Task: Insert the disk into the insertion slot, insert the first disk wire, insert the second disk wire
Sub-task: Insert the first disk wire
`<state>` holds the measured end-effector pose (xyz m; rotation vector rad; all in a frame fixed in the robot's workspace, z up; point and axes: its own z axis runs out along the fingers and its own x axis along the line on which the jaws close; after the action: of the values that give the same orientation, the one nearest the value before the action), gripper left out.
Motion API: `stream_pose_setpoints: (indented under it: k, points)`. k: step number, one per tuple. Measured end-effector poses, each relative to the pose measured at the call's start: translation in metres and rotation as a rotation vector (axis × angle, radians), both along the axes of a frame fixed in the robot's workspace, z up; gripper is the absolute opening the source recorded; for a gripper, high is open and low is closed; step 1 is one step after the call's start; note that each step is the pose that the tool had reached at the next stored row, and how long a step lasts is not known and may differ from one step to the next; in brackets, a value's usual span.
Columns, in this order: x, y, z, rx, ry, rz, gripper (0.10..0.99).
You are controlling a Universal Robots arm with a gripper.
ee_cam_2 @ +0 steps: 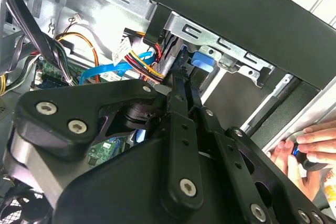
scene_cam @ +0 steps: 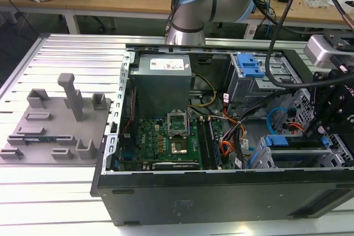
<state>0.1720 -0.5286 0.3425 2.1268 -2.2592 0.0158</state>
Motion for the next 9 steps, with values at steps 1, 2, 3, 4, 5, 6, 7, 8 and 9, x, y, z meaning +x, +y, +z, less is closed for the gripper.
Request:
stream_pose_setpoints:
  k: [1,2,3,4,5,6,7,8,9]
  points:
    - [0.0,0.0,-0.0005,0.0,0.0,0.0,0.165]
    - [0.0,0.0,-0.0011,0.0,-0.0001,0.0,0.165]
    - [0.0,0.0,-0.0019,0.0,0.0,0.0,0.165]
    - [0.0,0.0,-0.0024,0.0,0.0,0.0,0.165]
    - [0.0,0.0,-0.0033,0.0,0.0001,0.0,0.165]
    - [0.0,0.0,-0.0042,0.0,0.0,0.0,0.165]
    - [0.0,0.0,-0.005,0.0,0.0,0.0,0.165]
    - [0.0,-0.0001,-0.0059,-0.001,0.0,0.0,0.165]
    - [0.0,-0.0001,-0.0065,-0.001,-0.0001,0.0,0.165]
